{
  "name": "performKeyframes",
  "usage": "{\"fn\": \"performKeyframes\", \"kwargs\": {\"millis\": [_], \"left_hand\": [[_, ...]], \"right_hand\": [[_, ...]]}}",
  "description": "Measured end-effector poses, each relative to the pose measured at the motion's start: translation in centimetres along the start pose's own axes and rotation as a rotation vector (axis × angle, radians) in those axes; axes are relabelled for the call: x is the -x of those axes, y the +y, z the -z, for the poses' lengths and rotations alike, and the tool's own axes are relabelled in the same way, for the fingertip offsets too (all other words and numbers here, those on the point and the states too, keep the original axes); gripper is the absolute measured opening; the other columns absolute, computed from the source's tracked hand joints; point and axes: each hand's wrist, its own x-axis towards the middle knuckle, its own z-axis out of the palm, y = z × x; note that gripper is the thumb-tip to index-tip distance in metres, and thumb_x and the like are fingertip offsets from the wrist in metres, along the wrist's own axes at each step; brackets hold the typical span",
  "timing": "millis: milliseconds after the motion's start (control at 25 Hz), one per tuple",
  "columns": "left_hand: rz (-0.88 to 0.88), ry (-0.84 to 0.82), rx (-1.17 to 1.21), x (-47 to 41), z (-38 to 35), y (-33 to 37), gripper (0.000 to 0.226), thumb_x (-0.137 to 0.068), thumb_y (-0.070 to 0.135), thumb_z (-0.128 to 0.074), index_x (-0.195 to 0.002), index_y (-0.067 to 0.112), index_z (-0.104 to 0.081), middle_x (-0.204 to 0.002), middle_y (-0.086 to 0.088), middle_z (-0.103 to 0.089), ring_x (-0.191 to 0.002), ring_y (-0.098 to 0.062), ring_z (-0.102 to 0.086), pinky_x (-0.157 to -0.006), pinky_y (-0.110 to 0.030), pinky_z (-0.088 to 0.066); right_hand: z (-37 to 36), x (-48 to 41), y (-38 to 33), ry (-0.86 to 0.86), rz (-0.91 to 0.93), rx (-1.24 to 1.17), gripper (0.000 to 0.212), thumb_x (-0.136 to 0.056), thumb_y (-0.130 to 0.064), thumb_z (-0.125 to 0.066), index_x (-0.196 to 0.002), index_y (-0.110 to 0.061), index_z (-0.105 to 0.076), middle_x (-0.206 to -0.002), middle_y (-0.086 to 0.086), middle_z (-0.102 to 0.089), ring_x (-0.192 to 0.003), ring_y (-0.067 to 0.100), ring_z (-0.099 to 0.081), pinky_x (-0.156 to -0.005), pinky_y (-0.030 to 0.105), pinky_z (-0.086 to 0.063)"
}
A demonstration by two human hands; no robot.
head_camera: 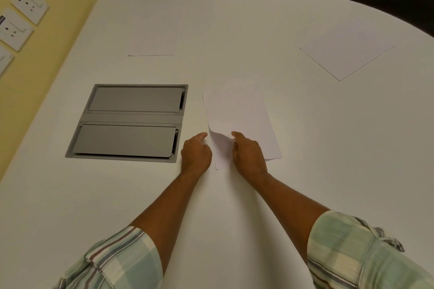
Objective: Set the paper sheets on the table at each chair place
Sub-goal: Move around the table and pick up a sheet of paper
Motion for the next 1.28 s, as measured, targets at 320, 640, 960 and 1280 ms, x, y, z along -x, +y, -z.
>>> {"fn": "performKeyframes", "kwargs": {"millis": [320, 640, 960, 1280], "left_hand": [[0.477, -0.25, 1.18, 0.4, 0.8, 4.9, 0.042, -0.107, 0.039, -0.06, -0.134, 0.008, -0.063, -0.124, -0.02, -0.075, -0.11, -0.037, -0.075, -0.095, -0.053, -0.062], [0.275, -0.254, 0.842, 6.6, 1.9, 6.5, 0.037, -0.097, -0.007, -0.057, -0.114, 0.019, -0.076, -0.104, -0.003, -0.083, -0.087, -0.023, -0.081, -0.068, -0.034, -0.065], [0.108, -0.458, 0.959, 16.4, 2.5, 5.8, 0.03, -0.104, 0.002, -0.059, -0.126, 0.019, -0.072, -0.12, -0.007, -0.08, -0.107, -0.03, -0.078, -0.084, -0.038, -0.066], [0.175, -0.631, 0.952, 22.9, -2.3, 5.9, 0.029, -0.105, 0.006, -0.056, -0.129, 0.015, -0.072, -0.124, -0.008, -0.079, -0.112, -0.032, -0.077, -0.098, -0.049, -0.06]], "right_hand": [[4.2, 5.6, -0.5, 0.241, 0.313, 0.082, 0.041, -0.087, 0.008, -0.076, -0.126, -0.001, -0.071, -0.126, 0.019, -0.072, -0.118, 0.037, -0.07, -0.103, 0.054, -0.054], [8.3, 15.9, 1.4, 0.085, 0.191, -0.051, 0.067, -0.103, -0.06, -0.047, -0.15, -0.013, -0.052, -0.152, -0.001, -0.054, -0.14, 0.009, -0.046, -0.12, 0.027, -0.031], [15.2, 18.4, 5.6, 0.156, -0.54, -0.678, 0.036, -0.102, -0.039, -0.062, -0.108, -0.004, -0.069, -0.1, 0.01, -0.07, -0.095, 0.022, -0.062, -0.091, 0.042, -0.054], [18.6, 26.5, 9.6, 0.253, -0.613, -0.607, 0.017, -0.098, -0.02, -0.065, -0.091, -0.027, -0.079, -0.086, -0.011, -0.078, -0.083, 0.014, -0.072, -0.072, 0.026, -0.054]]}}
